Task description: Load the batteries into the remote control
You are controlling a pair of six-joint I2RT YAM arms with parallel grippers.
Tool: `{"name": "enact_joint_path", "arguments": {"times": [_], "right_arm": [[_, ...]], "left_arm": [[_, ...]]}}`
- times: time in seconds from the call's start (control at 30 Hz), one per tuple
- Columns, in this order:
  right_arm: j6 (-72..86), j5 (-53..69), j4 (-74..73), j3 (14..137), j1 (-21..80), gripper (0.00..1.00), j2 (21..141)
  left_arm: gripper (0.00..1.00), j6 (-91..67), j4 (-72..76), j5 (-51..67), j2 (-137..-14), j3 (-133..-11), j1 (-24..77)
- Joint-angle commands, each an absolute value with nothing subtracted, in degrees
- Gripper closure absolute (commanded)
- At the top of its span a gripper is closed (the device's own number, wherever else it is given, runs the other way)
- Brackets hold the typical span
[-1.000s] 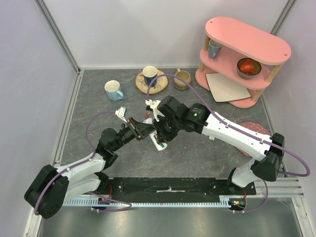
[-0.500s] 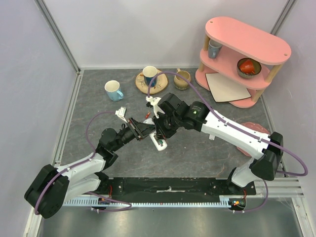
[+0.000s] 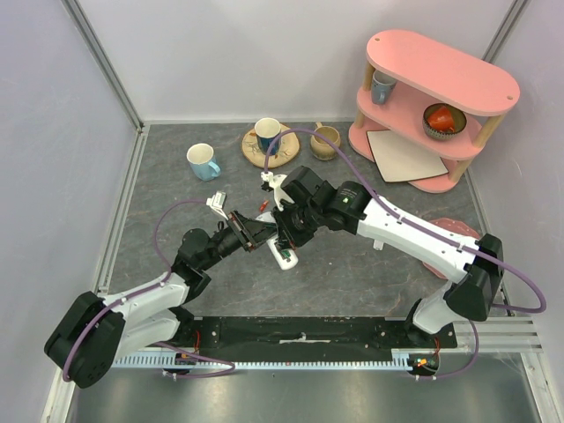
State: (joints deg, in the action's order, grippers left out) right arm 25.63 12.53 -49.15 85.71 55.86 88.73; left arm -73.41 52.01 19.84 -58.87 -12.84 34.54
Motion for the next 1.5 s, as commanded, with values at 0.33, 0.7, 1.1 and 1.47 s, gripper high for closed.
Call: {"name": "enact_joint_path", "arguments": {"times": [0.33,0.7,1.1,1.47], "right_arm": [[35.7,14.5,-34.9,79.6,55.6,1.00,86.7],[33.4,10.7,-40.1,82.3,56.0,0.93,88.7],[33.6,10.7,-41.4,82.4,56.2,0.71,87.5],[33.7,9.4,-42.8,83.4,56.3,0.63,86.7]], "left_arm": [[0.98,-75.9,59.9,18.9,-58.3,-13.9,37.0],[0.98,-75.3,58.4,17.5,-56.3,-13.8,37.4],[0.98,-74.4,57.5,17.1,-56.6,-14.0,37.4],[0.98,-74.2,57.4,16.2,-57.2,-13.8,37.4]]}}
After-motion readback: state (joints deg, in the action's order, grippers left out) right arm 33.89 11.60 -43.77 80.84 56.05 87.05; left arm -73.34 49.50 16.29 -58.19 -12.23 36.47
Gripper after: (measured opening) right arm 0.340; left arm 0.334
